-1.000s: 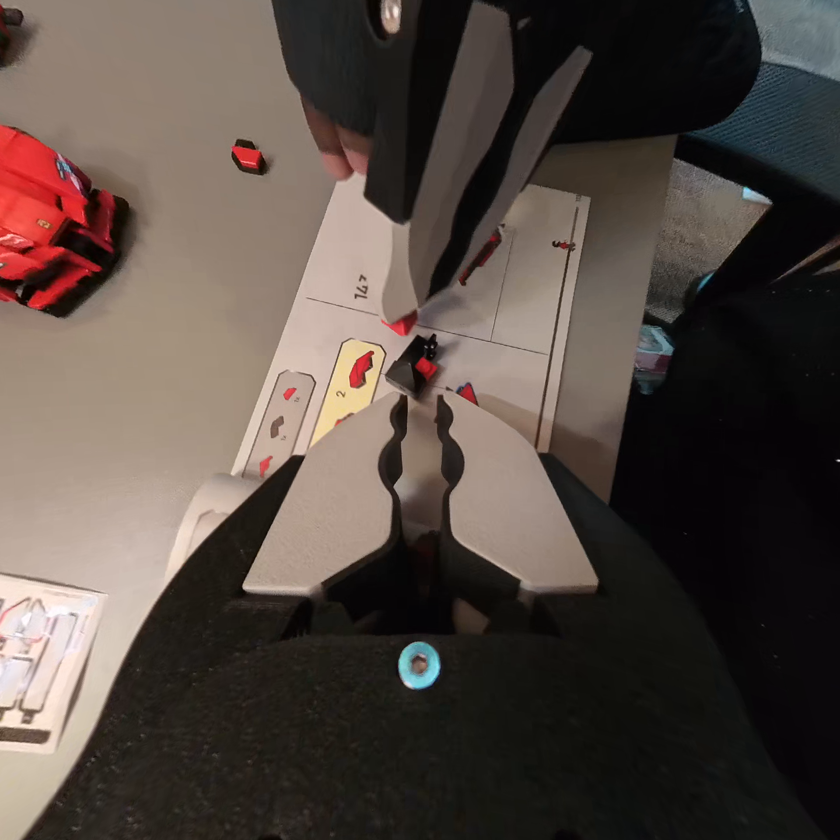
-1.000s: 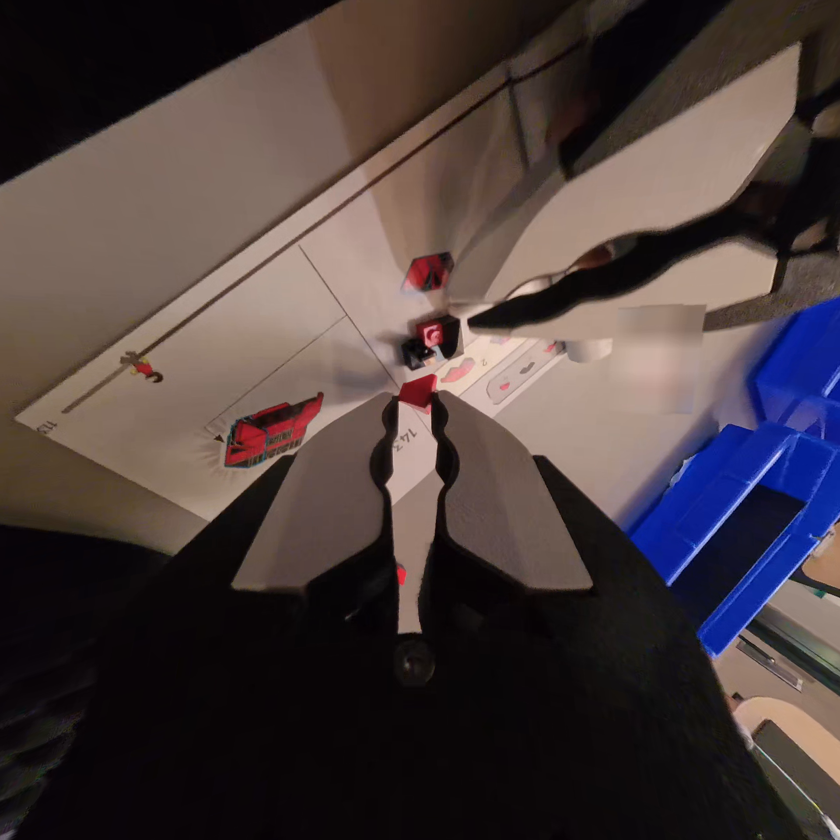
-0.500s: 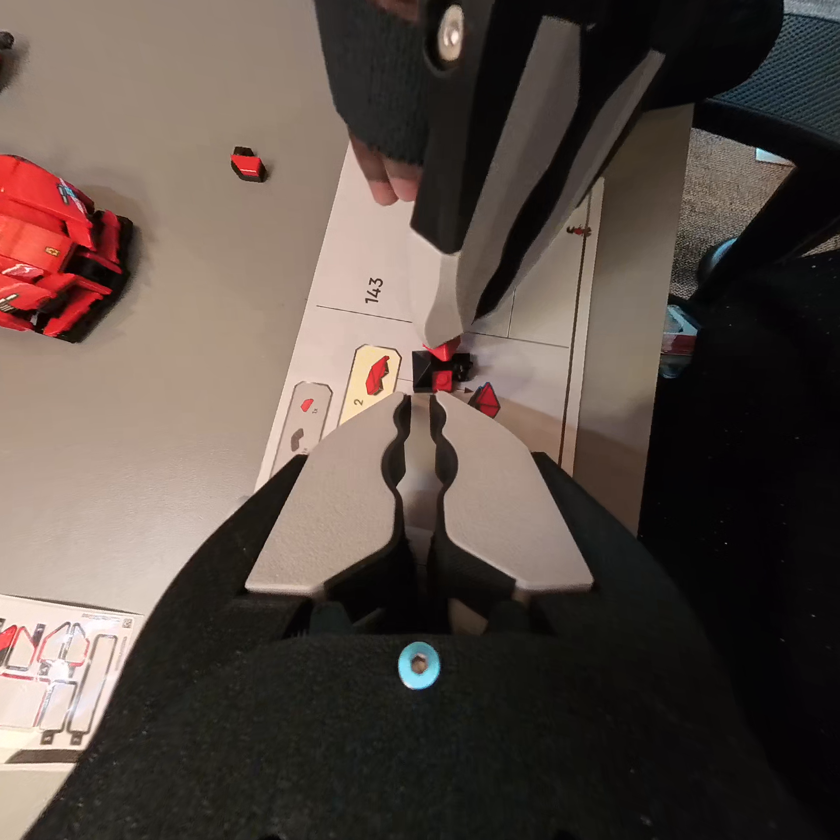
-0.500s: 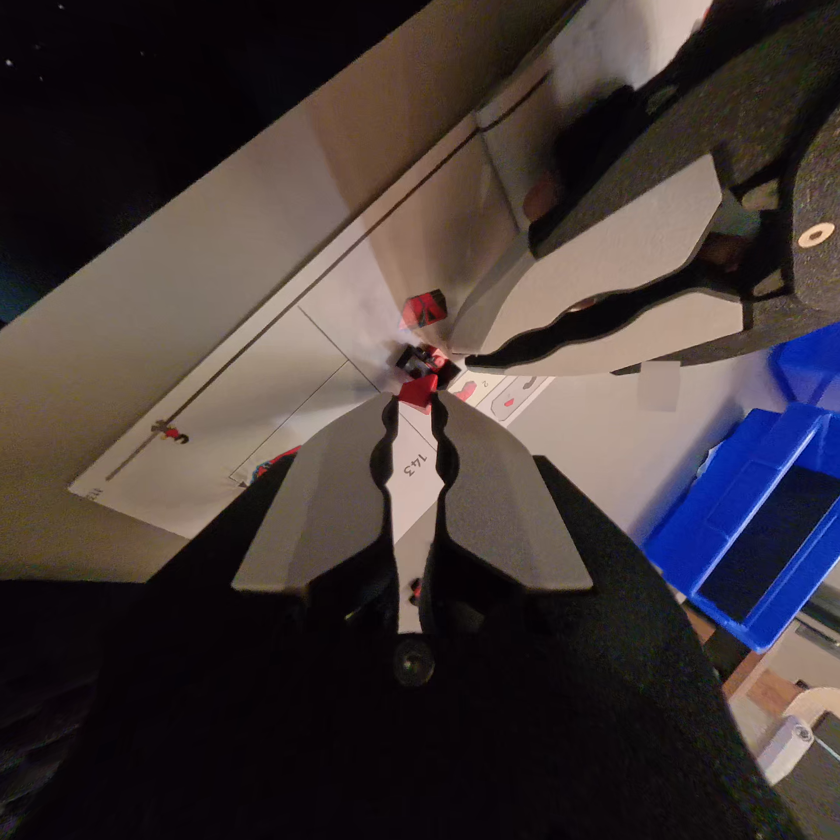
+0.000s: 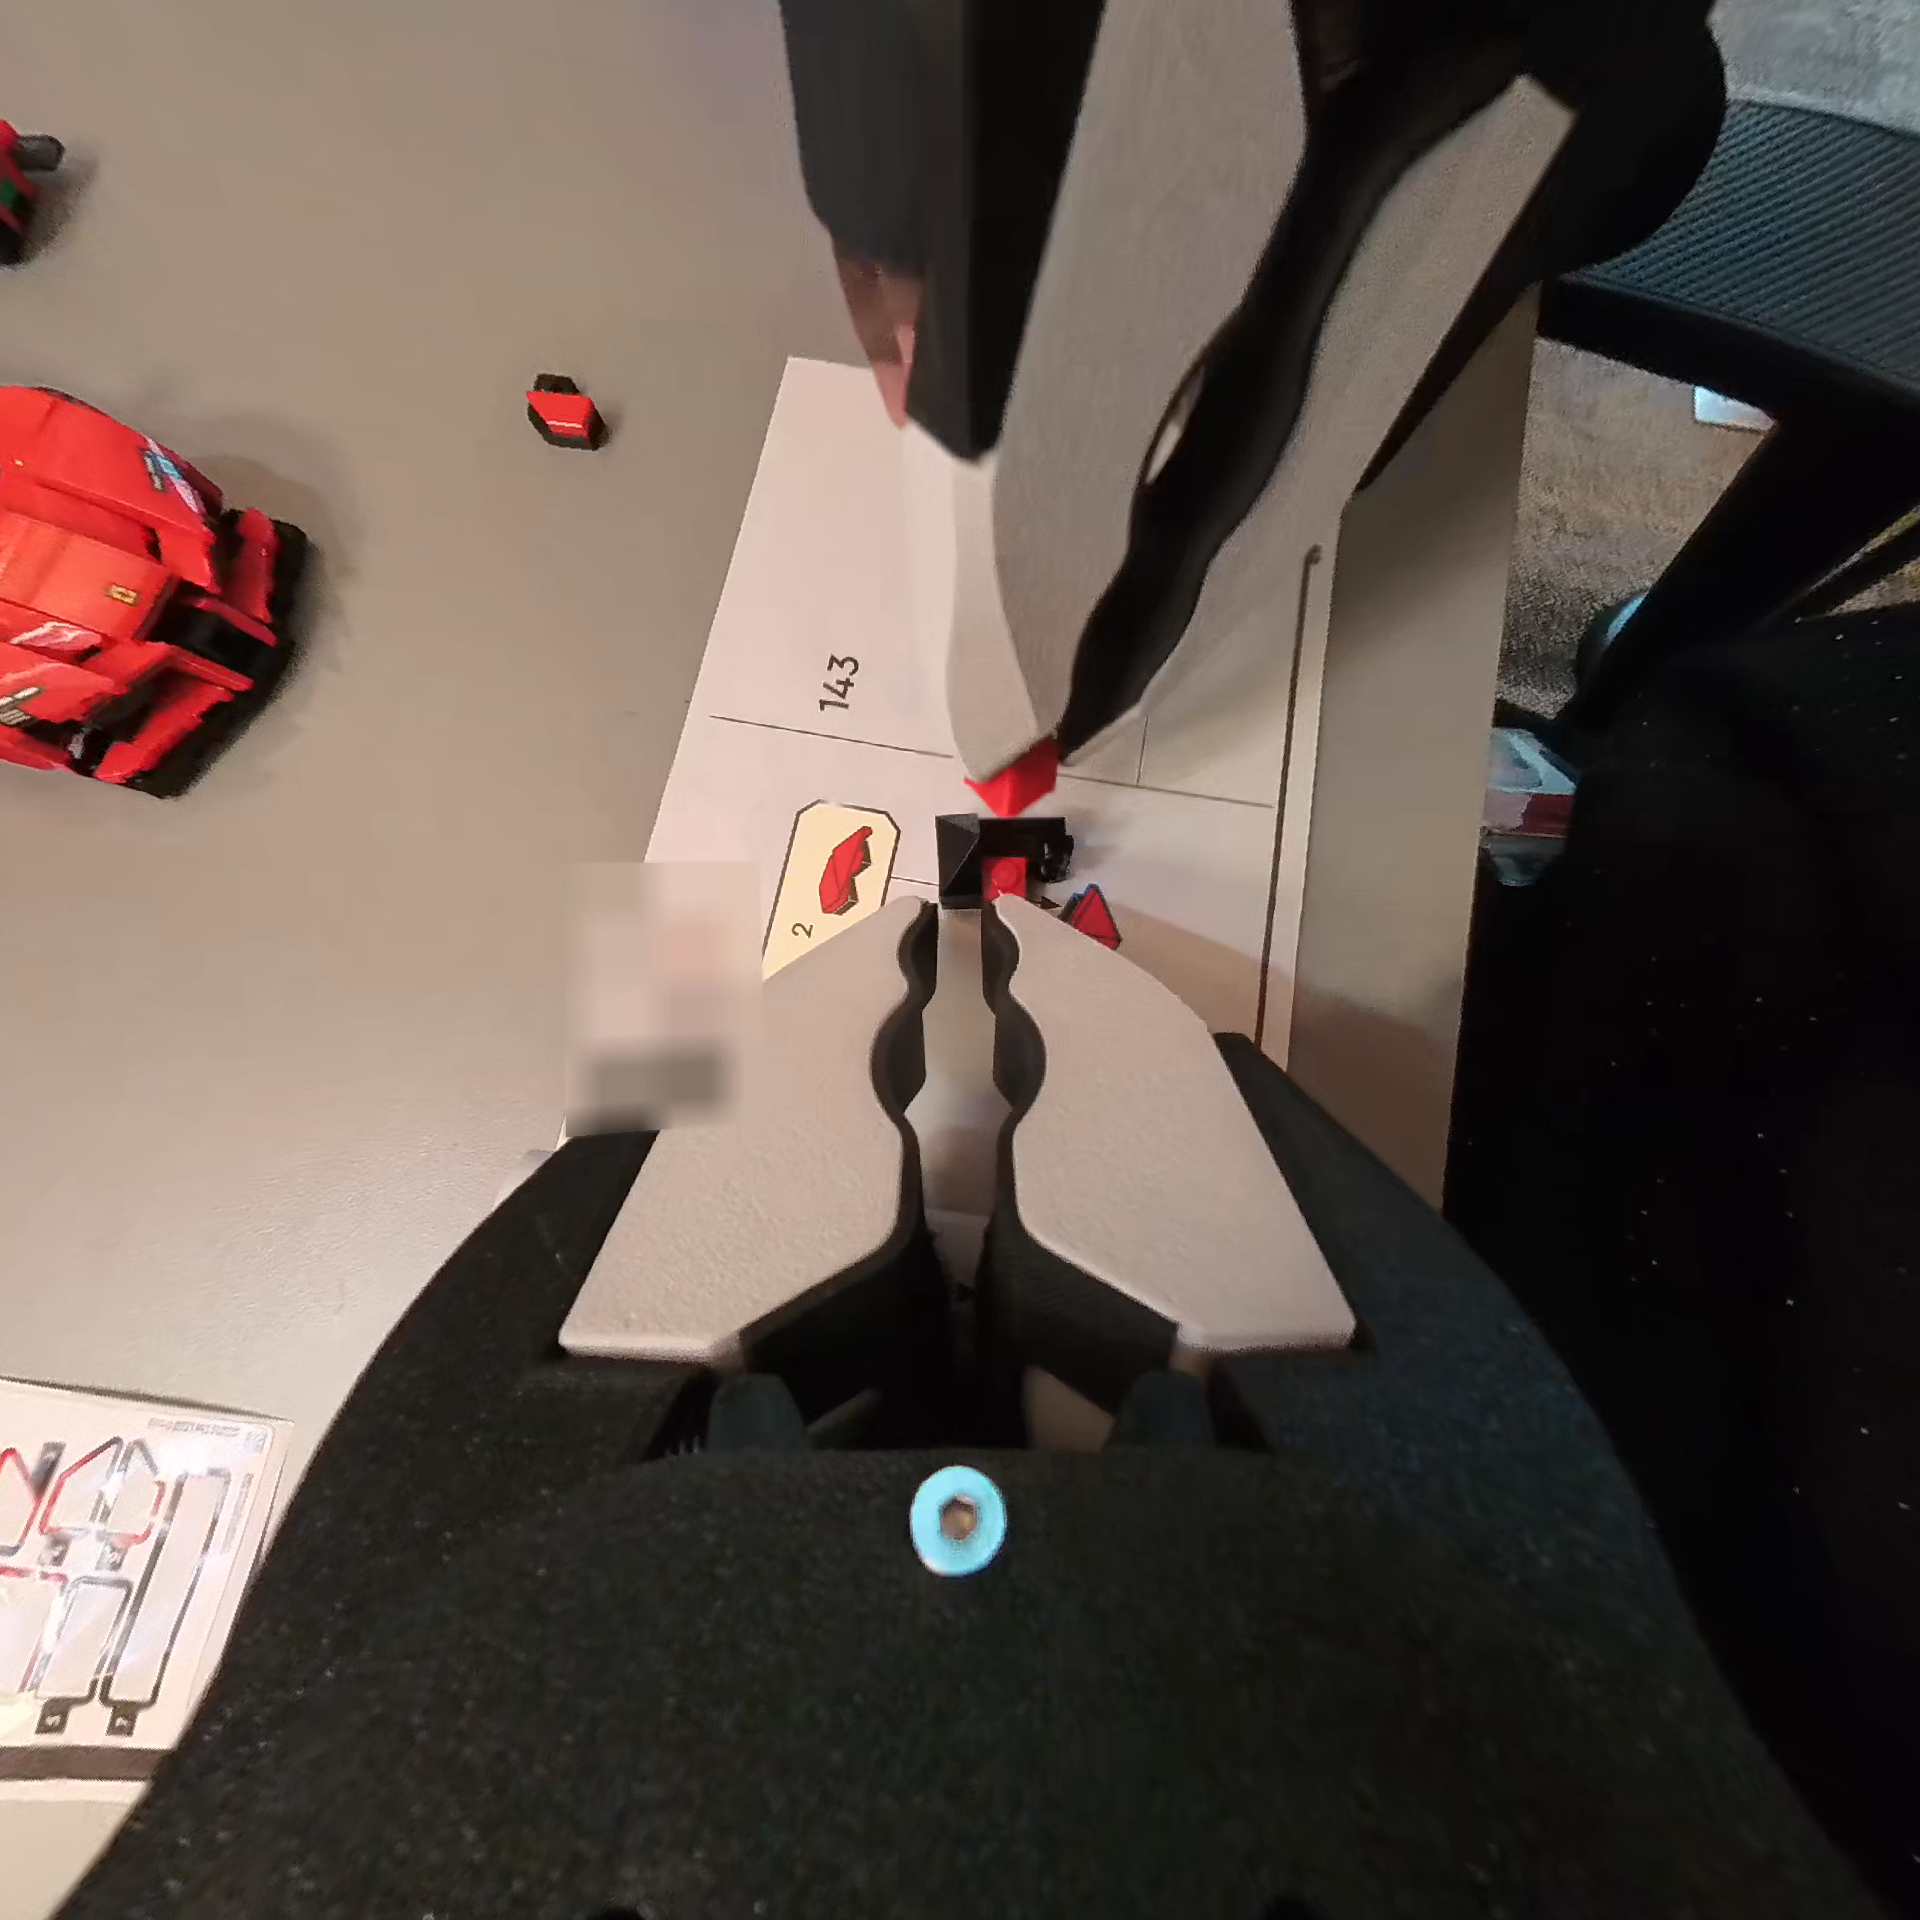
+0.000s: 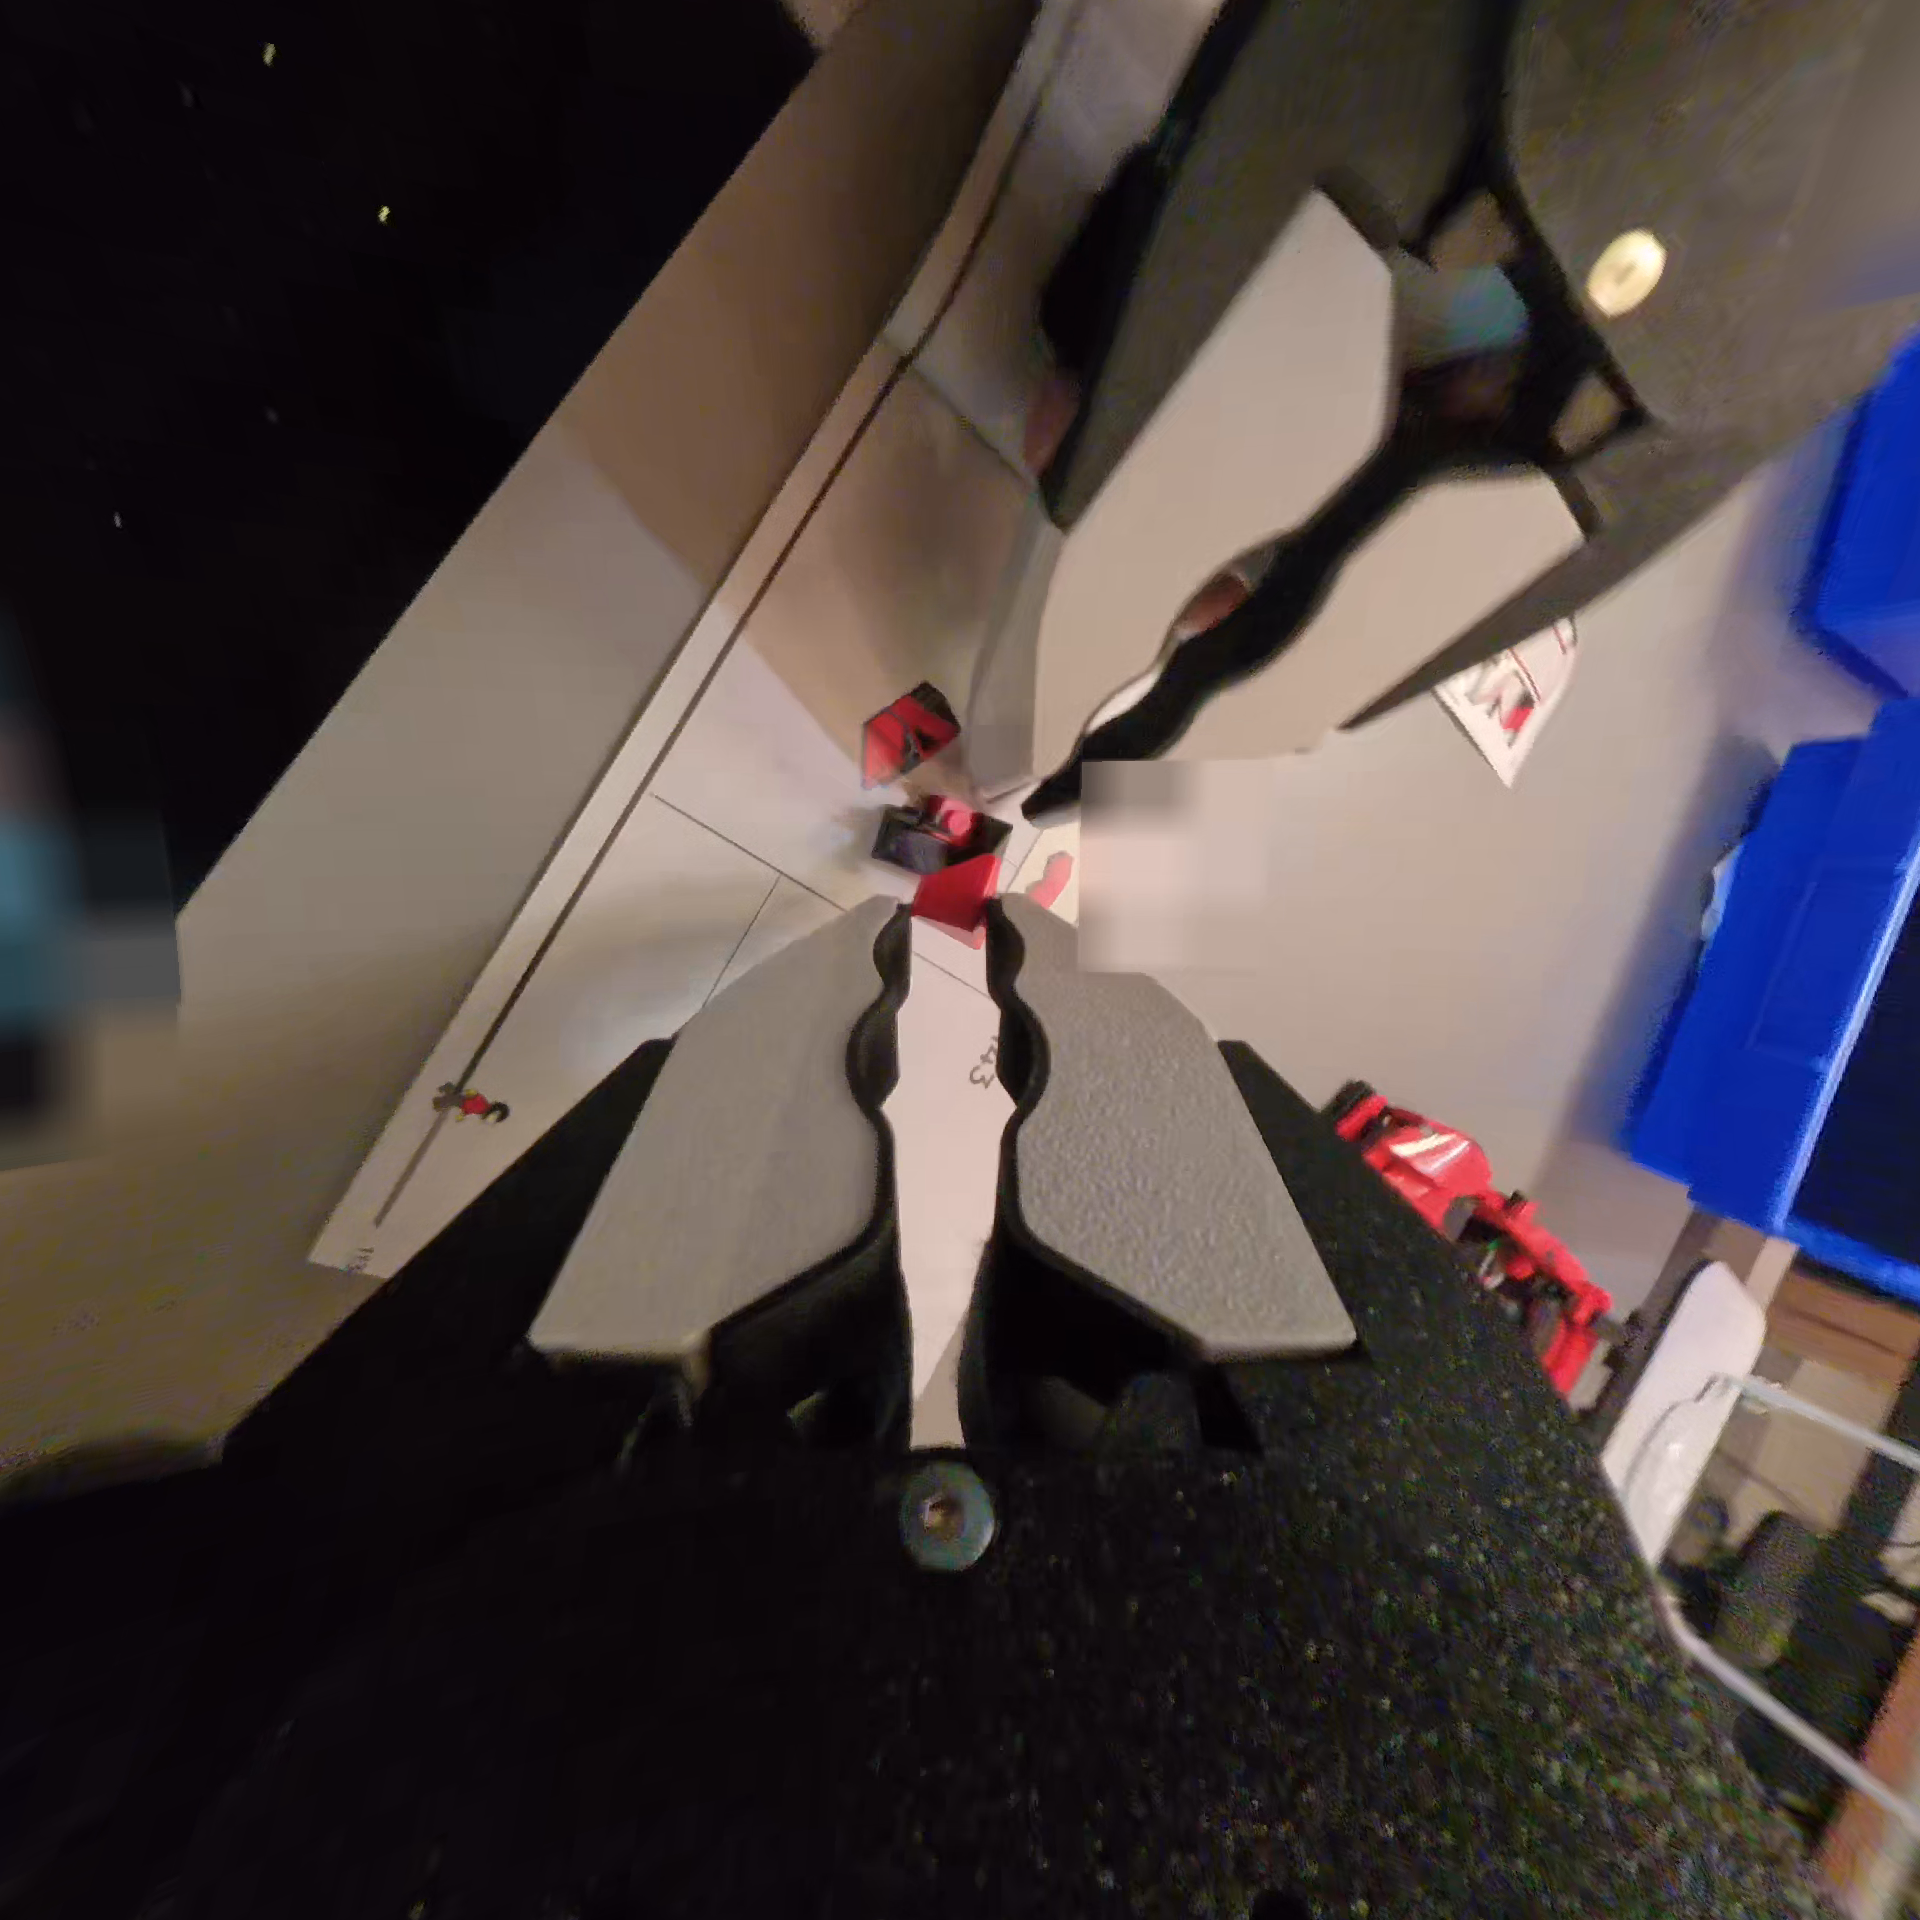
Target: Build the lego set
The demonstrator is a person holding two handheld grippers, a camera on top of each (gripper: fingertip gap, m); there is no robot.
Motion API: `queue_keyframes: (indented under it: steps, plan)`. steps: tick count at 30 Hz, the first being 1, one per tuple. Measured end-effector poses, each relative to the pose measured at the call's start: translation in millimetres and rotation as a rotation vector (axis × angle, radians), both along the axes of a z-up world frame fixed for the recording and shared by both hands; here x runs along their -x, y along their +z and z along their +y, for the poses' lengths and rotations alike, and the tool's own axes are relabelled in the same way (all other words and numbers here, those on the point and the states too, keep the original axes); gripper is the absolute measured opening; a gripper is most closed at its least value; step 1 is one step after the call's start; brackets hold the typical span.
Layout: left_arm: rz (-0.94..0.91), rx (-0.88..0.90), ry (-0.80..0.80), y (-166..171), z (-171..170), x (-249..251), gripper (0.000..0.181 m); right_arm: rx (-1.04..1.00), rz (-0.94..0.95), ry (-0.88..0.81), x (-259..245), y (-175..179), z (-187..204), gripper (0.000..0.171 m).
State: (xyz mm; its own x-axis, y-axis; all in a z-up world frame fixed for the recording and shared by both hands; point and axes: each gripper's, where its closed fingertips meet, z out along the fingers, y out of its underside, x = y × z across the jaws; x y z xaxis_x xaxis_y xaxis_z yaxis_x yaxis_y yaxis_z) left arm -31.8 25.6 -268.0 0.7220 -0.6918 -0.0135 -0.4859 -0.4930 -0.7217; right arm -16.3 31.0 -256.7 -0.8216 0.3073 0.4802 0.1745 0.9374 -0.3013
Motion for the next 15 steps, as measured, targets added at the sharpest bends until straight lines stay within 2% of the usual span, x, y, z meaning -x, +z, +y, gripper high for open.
queue_keyframes:
  steps: [5, 8, 11, 15]
  plan:
    - [-0.126, -0.056, -0.041, 17.0, -4.8, -5.9, 0.008, 0.379, 0.037, -0.084, -4.7, 18.1, -15.3, 0.014]
    - [-0.210, -0.194, -0.129, 40.0, -11.0, -12.9, 0.013, 0.575, -0.017, -0.117, -9.1, 25.2, -23.0, 0.014]
    - [-0.171, -0.299, -0.176, 50.5, -16.4, -15.4, 0.018, 0.718, -0.018, -0.136, -6.7, 38.0, -24.9, 0.014]
    - [-0.102, -0.445, -0.157, 63.4, -16.8, -20.0, 0.025, 0.933, 0.019, -0.152, -3.9, 63.1, -26.3, 0.014]
